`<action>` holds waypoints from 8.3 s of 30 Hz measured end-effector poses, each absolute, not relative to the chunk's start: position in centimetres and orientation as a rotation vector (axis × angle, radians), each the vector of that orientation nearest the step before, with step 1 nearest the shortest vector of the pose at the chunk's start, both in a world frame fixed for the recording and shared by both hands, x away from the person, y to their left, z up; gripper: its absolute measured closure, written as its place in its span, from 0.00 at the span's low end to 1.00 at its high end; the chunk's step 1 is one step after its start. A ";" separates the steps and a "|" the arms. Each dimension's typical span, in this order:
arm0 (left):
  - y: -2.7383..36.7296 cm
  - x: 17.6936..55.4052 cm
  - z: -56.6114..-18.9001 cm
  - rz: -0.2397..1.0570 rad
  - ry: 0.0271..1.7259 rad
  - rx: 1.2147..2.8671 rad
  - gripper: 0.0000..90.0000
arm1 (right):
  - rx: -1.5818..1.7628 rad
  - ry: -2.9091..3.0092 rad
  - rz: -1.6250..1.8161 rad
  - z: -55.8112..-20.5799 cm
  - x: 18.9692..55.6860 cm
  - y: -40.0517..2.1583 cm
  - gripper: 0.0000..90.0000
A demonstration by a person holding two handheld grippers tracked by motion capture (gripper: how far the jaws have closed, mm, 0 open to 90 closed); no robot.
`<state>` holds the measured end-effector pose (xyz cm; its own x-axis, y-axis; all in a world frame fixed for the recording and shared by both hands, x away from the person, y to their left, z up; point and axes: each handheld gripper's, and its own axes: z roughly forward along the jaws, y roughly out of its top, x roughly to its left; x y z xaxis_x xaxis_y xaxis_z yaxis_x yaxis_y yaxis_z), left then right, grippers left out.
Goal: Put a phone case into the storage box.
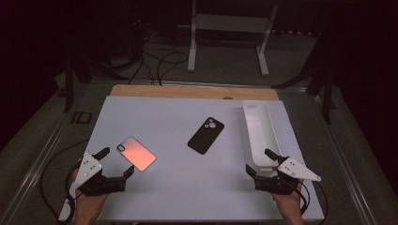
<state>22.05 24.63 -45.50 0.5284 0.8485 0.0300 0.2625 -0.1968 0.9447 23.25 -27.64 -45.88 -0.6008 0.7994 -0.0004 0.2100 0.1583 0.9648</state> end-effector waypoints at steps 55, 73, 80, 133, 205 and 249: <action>20.9 29.3 -46.5 0.528 1.055 1.805 0.99 | 0.989 1.906 1.425 -46.6 23.7 -28.0 0.10; 18.8 32.2 -48.8 0.520 1.103 1.924 1.00 | 0.989 1.909 1.416 -46.7 23.8 -28.0 0.10; 18.0 32.7 -49.8 0.469 1.118 1.935 1.00 | 0.991 1.909 1.416 -46.8 23.8 -28.0 0.10; 25.6 25.6 -51.7 0.529 1.470 1.967 0.97 | 0.979 1.907 1.412 -46.4 24.2 -28.1 0.10; 29.4 23.3 -46.4 0.749 1.382 1.789 0.00 | 0.975 1.857 1.418 -46.4 23.8 -29.0 0.10; 29.3 28.7 -51.7 0.493 1.640 2.049 0.00 | 0.977 1.862 1.408 -46.5 24.1 -29.0 0.10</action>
<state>28.65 29.30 -51.75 0.2224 0.9749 -0.0108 0.8074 -0.1779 0.5626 24.07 -28.98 -46.46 -0.5479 0.8360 -0.0315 0.1978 0.1660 0.9661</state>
